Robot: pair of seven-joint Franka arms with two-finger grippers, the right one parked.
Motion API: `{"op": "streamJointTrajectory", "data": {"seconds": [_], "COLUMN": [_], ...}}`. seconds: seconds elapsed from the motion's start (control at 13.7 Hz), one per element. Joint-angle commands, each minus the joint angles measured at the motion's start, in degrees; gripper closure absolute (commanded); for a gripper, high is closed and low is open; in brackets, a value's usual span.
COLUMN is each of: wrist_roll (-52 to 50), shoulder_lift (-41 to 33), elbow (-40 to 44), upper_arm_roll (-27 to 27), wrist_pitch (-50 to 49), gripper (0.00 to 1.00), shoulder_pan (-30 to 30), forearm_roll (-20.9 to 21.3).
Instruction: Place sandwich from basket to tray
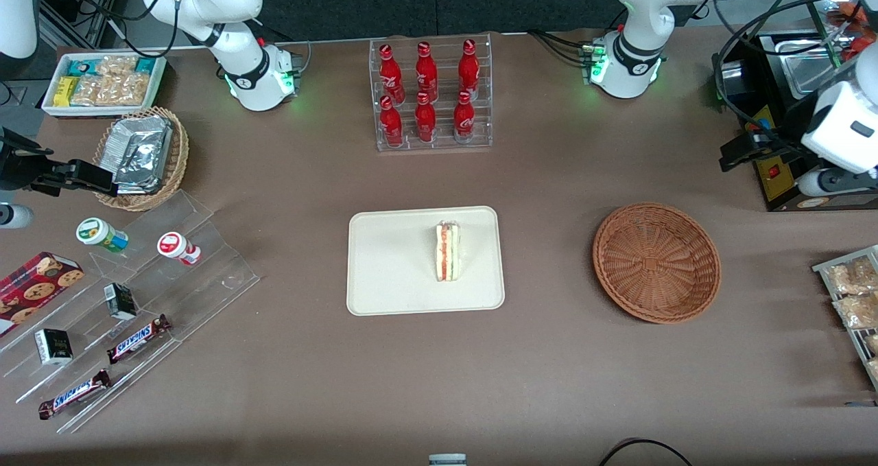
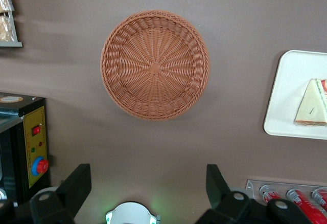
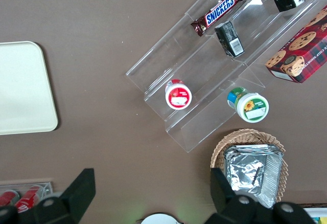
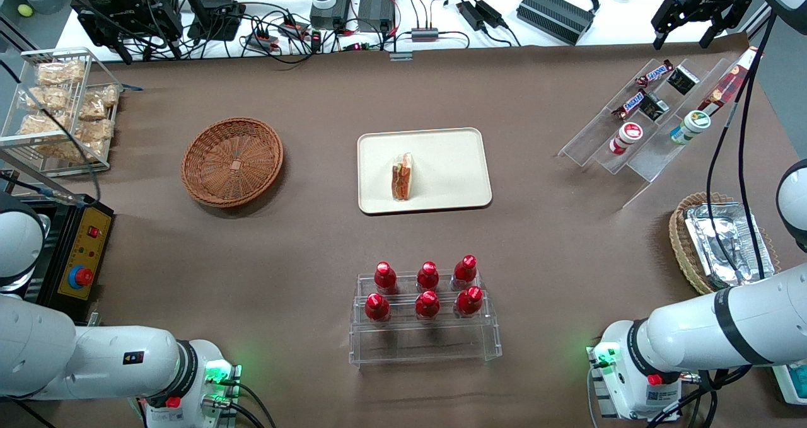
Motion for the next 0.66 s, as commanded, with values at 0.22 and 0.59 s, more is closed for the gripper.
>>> {"op": "streamJointTrajectory", "data": {"seconds": [0.22, 0.59], "wrist_roll": [3.68, 7.81], "shoulder_lift": [-4.09, -2.08], "elbow": [-3.01, -0.98], "upper_arm_roll": [2.62, 2.62], "wrist_pitch": [1.12, 0.5], "gripper": [0.01, 0.01], "shoulder_pan": [0.28, 0.19], "forearm_roll": [-0.88, 0.08]}}
